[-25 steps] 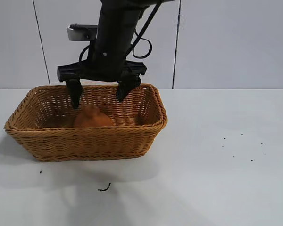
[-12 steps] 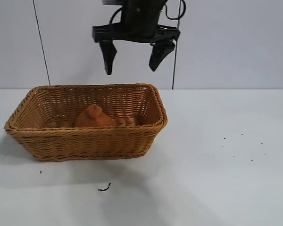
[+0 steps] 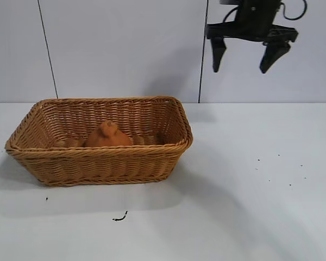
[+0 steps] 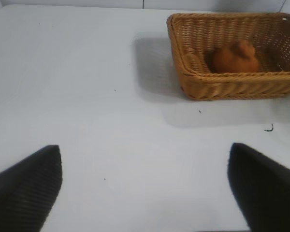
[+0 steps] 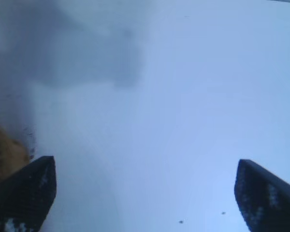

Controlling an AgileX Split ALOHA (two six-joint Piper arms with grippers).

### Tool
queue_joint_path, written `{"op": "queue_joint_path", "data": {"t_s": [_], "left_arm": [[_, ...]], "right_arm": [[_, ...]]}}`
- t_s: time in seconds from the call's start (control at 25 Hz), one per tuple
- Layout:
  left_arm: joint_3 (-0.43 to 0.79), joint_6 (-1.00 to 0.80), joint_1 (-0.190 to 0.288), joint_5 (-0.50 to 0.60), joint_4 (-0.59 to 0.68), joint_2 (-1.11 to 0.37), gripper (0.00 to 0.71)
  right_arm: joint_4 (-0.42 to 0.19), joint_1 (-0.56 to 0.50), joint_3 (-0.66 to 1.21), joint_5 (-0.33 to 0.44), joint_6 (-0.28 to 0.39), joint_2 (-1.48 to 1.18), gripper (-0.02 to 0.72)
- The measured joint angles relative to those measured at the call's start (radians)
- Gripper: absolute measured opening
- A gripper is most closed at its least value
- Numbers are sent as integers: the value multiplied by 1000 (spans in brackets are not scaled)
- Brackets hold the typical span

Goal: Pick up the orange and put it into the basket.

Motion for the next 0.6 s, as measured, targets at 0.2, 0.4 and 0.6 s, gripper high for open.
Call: {"op": "queue_joint_path", "data": {"t_s": [0.2, 0.4, 0.6], "left_arm": [[0, 0, 0, 0, 0, 0, 666], [0, 0, 0, 0, 0, 0, 666], [0, 0, 0, 0, 0, 0, 666]], "right_arm": [[0, 5, 182, -1, -39, -95, 694], [0, 7, 426, 0, -58, -294, 694], [5, 14, 698, 0, -77, -568, 694]]}}
